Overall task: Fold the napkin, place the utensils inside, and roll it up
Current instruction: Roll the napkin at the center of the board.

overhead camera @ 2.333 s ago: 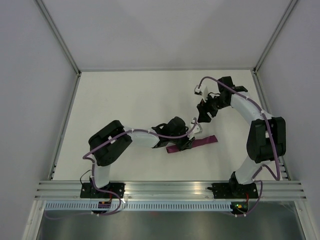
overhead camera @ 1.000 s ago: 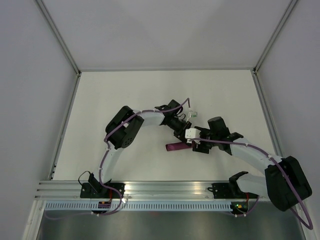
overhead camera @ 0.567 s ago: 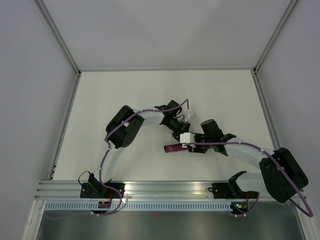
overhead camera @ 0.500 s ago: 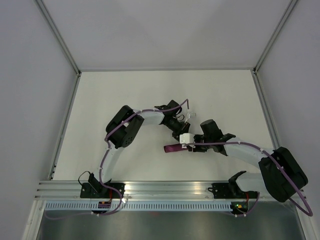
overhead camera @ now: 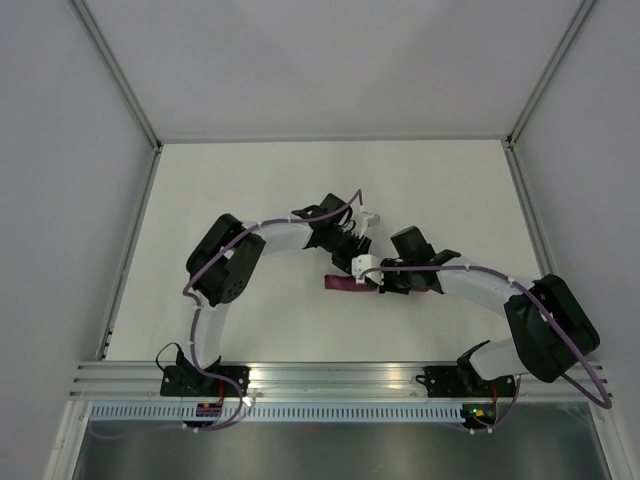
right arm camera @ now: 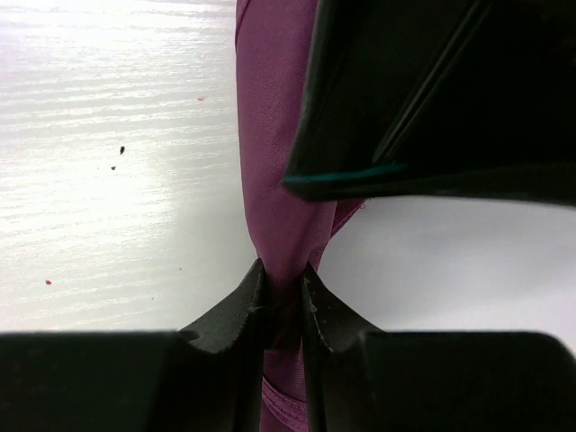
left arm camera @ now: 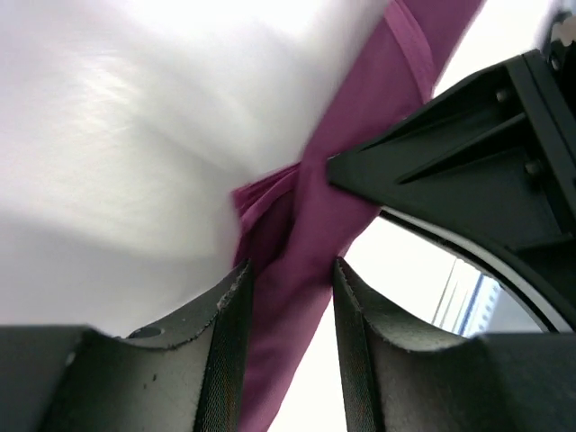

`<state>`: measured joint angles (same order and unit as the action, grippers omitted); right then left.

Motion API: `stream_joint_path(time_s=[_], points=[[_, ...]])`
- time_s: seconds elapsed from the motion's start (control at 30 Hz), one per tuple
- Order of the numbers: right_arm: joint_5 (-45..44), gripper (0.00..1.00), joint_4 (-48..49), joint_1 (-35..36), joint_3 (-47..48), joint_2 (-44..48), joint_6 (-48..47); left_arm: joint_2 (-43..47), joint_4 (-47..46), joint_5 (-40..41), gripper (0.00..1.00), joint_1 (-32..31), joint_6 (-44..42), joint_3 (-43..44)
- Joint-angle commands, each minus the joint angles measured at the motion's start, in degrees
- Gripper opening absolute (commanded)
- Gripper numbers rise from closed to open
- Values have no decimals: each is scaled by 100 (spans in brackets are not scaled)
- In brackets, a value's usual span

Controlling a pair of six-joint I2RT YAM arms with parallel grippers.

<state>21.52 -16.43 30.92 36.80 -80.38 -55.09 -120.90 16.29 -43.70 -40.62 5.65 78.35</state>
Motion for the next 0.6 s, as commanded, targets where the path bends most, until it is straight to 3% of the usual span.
stream_joint_path(time_s=[0.0,0.37,0.47,0.57], points=[[-51,14,-1064,-15,283,-250,270,549,-434,1364,45,397,278,-179],[247,14,-1477,-24,934,-1366,912,2139,-926,2577,46,828,814,-890],[352,14,-1486,-51,1127,-1647,1158,2544,-1154,2937,46,828,1262,-1469],[528,14,-1495,-147,1347,-1919,1439,3194,-1593,3341,46,819,1912,-2574]])
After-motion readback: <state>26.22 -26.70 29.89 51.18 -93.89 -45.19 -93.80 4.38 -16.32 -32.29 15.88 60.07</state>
